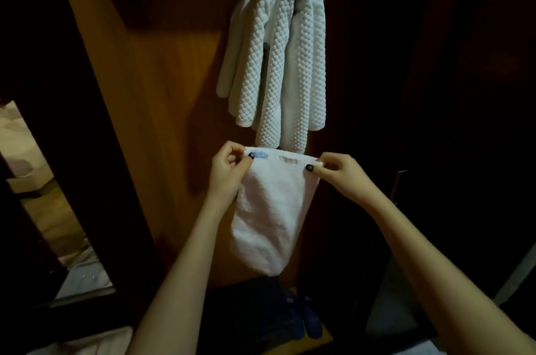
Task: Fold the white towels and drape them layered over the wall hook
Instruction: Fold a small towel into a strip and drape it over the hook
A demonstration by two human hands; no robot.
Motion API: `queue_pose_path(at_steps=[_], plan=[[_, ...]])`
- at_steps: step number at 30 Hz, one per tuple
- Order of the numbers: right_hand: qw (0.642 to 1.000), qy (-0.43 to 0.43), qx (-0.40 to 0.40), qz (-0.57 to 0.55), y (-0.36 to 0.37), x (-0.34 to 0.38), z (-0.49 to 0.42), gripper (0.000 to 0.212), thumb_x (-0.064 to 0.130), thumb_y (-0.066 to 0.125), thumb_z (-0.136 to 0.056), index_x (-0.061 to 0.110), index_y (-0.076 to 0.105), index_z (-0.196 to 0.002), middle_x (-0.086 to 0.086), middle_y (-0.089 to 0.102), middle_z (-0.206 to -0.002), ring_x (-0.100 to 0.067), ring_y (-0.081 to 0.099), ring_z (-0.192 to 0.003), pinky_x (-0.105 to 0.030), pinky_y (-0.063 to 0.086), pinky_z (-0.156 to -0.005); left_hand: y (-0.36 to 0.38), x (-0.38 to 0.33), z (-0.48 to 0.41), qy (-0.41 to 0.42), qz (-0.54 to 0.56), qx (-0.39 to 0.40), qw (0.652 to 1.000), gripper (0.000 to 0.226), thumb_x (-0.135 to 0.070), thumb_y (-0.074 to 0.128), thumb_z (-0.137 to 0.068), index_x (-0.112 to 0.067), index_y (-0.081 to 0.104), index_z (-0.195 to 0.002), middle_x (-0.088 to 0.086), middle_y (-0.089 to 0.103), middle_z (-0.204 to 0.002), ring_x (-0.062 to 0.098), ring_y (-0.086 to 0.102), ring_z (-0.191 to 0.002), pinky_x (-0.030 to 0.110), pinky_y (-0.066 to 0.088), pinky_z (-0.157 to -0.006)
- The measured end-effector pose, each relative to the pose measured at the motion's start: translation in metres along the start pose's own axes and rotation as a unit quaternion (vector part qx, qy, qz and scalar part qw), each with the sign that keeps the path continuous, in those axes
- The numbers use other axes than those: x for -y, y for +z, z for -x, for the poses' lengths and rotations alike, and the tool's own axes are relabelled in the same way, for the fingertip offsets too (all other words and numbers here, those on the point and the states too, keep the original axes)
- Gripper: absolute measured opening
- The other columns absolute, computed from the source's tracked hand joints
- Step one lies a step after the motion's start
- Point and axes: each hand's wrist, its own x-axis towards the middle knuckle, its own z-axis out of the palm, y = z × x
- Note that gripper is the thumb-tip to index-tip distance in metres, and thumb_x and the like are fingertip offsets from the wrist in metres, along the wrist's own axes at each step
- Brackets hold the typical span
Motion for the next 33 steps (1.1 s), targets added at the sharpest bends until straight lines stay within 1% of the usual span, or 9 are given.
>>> queue_pose_path(at_steps=[6,12,14,17,21,25,28,31,33], plan=[[0.980,0.045,-0.113,-0.158,0.039,0.010,0.032,0.026,0.018,0.073,-0.086,-0.001,0.058,-0.078,-0.019,0.064,-0.078,-0.017,0.059,-0.071,-0.032,0.046,-0.065,-0.004,0.021,0.046,-0.010,-0.023,-0.069,0.997,0.023,0.002,0.057,-0.092,-0.021,0.054,-0.086,-0.001,0.061,-0.084,0.007,0.058,-0.076,0.013,0.044,-0.065],[0.970,0.056,-0.149,-0.182,0.059,0.002,0.066,0.016,0.013,0.067,-0.090,0.010,0.056,-0.078,0.002,0.059,-0.076,-0.005,0.055,-0.071,-0.026,0.045,-0.065,-0.004,0.024,0.079,-0.010,-0.025,-0.108,0.994,0.029,0.001,0.061,-0.090,-0.027,0.058,-0.086,-0.005,0.065,-0.090,0.006,0.063,-0.089,0.012,0.047,-0.075],[0.970,0.062,-0.158,-0.176,0.062,-0.002,0.074,0.009,0.015,0.068,-0.090,0.017,0.060,-0.089,0.011,0.061,-0.088,0.003,0.057,-0.080,-0.021,0.046,-0.071,-0.004,0.024,0.087,-0.008,-0.030,-0.104,0.994,0.029,-0.002,0.063,-0.090,-0.030,0.058,-0.086,-0.007,0.065,-0.089,0.004,0.063,-0.087,0.012,0.048,-0.072],[0.975,0.068,-0.153,-0.145,0.059,-0.007,0.084,0.020,0.021,0.070,-0.090,0.027,0.062,-0.108,0.021,0.060,-0.104,0.004,0.057,-0.097,-0.011,0.045,-0.078,-0.004,0.024,0.095,0.019,-0.056,-0.109,0.992,0.029,-0.003,0.066,-0.089,-0.031,0.059,-0.085,-0.013,0.064,-0.084,-0.005,0.062,-0.081,0.008,0.046,-0.068],[0.979,0.040,-0.133,-0.148,0.051,-0.007,0.094,0.010,0.021,0.068,-0.091,0.028,0.066,-0.084,0.011,0.067,-0.084,0.000,0.063,-0.078,-0.012,0.047,-0.061,-0.001,0.024,0.100,0.027,-0.065,-0.120,0.990,0.022,-0.007,0.067,-0.089,-0.027,0.062,-0.095,-0.016,0.066,-0.084,-0.003,0.064,-0.083,0.011,0.049,-0.068],[0.980,0.019,-0.143,-0.138,0.042,-0.007,0.096,0.012,0.018,0.065,-0.093,0.022,0.064,-0.082,0.010,0.064,-0.079,0.004,0.058,-0.071,-0.009,0.042,-0.059,0.001,0.024,0.099,-0.058,-0.013,-0.074,0.995,0.025,-0.012,0.066,-0.091,-0.022,0.066,-0.114,-0.003,0.071,-0.093,0.010,0.069,-0.091,0.019,0.055,-0.077],[0.979,0.014,-0.172,-0.109,0.038,-0.009,0.096,0.013,0.013,0.067,-0.092,0.023,0.065,-0.083,0.012,0.061,-0.086,0.007,0.057,-0.078,-0.006,0.041,-0.067,-0.003,0.025,0.098,-0.084,-0.005,-0.029,0.996,0.015,-0.015,0.067,-0.090,-0.014,0.070,-0.105,-0.002,0.073,-0.096,0.015,0.069,-0.098,0.017,0.053,-0.076],[0.972,0.032,-0.219,-0.082,0.041,-0.010,0.096,0.020,0.017,0.070,-0.090,0.035,0.065,-0.084,0.013,0.053,-0.088,0.008,0.053,-0.080,-0.003,0.039,-0.070,-0.003,0.025,0.101,-0.073,0.041,0.039,0.996,0.004,-0.019,0.065,-0.090,-0.022,0.066,-0.092,-0.013,0.071,-0.085,0.006,0.067,-0.086,0.017,0.051,-0.072],[0.970,0.035,-0.225,-0.080,0.044,-0.011,0.096,0.023,0.020,0.069,-0.090,0.041,0.064,-0.083,0.015,0.060,-0.084,0.005,0.056,-0.078,-0.006,0.040,-0.067,-0.002,0.027,0.102,-0.086,0.088,0.074,0.990,0.003,-0.023,0.062,-0.092,-0.020,0.064,-0.090,-0.010,0.068,-0.083,0.009,0.063,-0.081,0.019,0.050,-0.070]])
